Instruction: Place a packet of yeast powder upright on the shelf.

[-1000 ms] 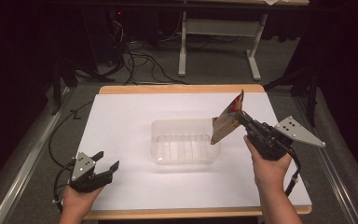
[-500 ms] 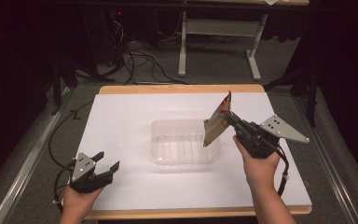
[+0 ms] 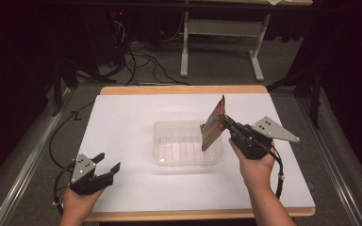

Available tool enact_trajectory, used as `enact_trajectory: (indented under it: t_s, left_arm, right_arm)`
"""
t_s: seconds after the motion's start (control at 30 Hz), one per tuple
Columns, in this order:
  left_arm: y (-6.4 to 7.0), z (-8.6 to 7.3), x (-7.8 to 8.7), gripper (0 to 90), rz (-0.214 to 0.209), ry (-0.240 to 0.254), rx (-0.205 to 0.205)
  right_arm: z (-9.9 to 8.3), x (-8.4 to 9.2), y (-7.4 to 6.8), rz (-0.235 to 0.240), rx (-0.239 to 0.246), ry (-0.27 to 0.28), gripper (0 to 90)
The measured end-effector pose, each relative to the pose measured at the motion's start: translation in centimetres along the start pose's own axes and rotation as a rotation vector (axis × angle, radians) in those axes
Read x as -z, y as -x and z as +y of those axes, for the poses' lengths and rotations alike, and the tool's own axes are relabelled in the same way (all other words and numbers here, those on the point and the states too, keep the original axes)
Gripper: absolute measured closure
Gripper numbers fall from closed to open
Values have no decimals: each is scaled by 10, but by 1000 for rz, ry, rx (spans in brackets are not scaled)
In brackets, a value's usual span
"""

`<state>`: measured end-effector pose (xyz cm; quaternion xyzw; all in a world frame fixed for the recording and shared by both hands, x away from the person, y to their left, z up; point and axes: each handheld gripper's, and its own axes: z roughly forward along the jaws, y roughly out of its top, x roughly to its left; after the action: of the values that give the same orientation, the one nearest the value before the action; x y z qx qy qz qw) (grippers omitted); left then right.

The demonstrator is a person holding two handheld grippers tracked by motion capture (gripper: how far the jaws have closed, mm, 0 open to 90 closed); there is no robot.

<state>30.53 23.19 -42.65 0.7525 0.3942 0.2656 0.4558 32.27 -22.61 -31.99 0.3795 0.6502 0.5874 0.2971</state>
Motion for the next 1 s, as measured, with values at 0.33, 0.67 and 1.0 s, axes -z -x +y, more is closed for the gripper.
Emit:
enact_trajectory:
  t_s: [0.33,0.67,1.0]
  left_arm:
    - [0,0,0,332,0,0,0]
    - [0,0,0,332,0,-3,-2]
    - [0,0,0,332,-1,-4,-2]
  right_arm:
    - [-1,0,2,-7,0,0,900]
    - [-2,1,4,-21,20,-8,900]
    - [-11,-7,-1,-2,19,-27,900]
